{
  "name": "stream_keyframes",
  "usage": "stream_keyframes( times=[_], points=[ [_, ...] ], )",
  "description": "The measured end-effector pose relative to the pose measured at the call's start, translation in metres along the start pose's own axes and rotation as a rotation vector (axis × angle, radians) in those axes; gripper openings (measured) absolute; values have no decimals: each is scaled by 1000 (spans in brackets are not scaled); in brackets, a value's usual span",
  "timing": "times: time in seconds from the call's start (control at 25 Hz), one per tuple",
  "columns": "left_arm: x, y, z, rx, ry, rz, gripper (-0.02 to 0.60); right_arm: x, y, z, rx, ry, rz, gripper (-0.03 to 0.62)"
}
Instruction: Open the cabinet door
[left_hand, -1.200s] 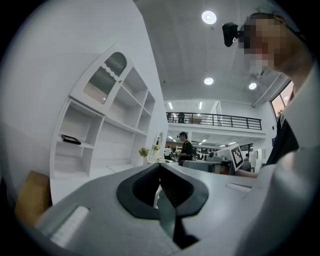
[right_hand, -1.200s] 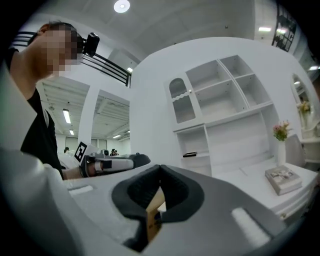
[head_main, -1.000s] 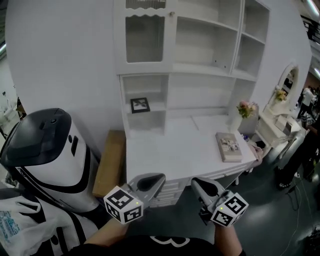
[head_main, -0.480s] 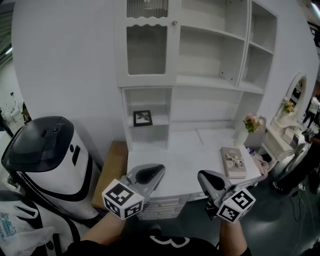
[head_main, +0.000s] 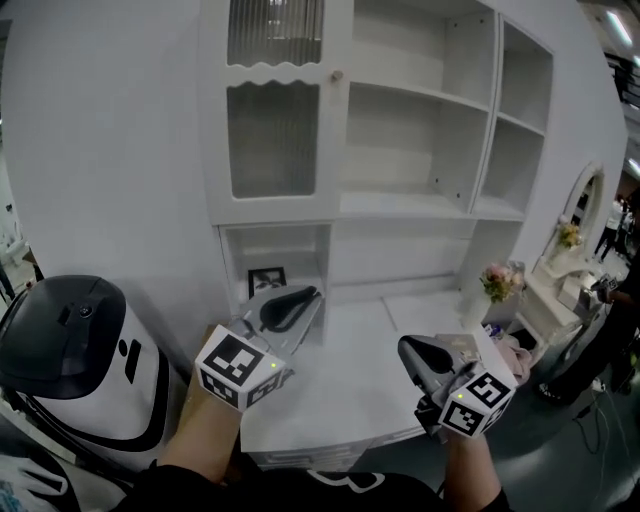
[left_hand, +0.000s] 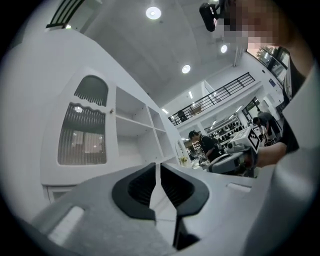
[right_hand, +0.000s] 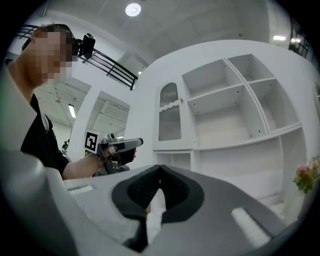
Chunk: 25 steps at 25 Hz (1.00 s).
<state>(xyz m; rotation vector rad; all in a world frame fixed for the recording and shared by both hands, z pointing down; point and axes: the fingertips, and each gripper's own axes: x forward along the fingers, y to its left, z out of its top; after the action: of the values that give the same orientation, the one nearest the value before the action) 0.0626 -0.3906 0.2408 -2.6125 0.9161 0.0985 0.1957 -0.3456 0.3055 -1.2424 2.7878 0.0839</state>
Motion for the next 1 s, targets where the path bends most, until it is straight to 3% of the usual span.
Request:
stream_keyframes(
  times=[0.32,0.52,1.0],
  points=[
    [66,89,69,284,-47,33,105,38,-33,37,-61,-36,-40,2],
    [100,129,106,379,-83,44,161,57,-47,49,-100,-39,-50,2],
    [176,195,167,634,-94,137,202,108,-83,36,-108,24,-71,2]
  ],
)
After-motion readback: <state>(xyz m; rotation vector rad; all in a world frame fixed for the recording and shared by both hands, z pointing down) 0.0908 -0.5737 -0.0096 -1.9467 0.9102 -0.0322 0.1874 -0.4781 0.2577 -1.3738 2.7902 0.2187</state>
